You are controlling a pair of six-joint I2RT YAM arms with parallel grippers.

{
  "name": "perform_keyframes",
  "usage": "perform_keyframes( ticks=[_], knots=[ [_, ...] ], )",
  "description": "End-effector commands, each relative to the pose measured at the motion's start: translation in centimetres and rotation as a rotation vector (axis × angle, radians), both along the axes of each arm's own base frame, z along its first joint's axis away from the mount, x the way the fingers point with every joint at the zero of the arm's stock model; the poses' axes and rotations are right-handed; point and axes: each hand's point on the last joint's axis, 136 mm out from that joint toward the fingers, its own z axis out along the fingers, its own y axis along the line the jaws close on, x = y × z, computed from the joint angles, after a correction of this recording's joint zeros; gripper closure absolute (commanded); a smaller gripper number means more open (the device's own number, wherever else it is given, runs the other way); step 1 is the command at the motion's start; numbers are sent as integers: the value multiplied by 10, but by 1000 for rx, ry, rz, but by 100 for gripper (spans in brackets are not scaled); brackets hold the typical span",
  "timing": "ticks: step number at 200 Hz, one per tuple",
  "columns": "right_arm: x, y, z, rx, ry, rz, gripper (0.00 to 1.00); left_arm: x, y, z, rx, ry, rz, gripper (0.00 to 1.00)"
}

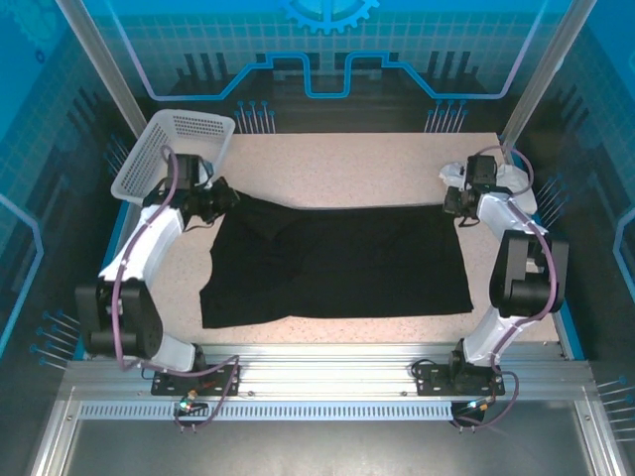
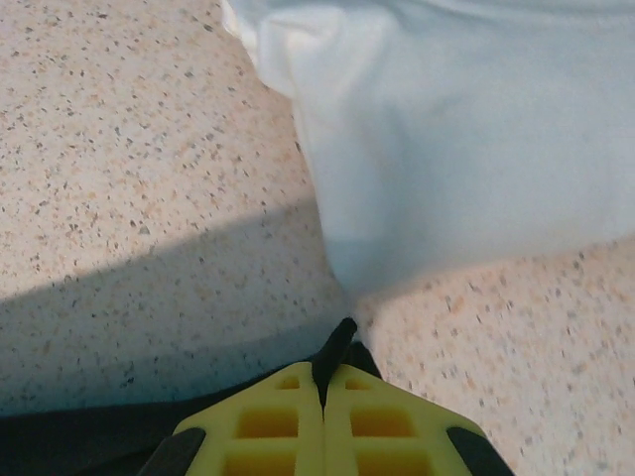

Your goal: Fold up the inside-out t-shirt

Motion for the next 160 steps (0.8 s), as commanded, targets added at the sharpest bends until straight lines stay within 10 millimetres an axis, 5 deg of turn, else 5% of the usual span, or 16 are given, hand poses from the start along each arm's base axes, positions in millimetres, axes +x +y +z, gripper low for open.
perform_keyframes(
  ticks=[1, 92, 160],
  knots=[
    [-18, -6, 2, 40, 6, -87, 99, -35, 6, -4, -36, 63, 19, 100],
    [-84, 7, -12, 84, 118, -107, 98, -93, 2, -28, -111, 224, -26, 100],
    [-77, 1, -25, 67, 158, -122, 97, -127, -15, -36, -198, 290, -61, 100]
  ],
)
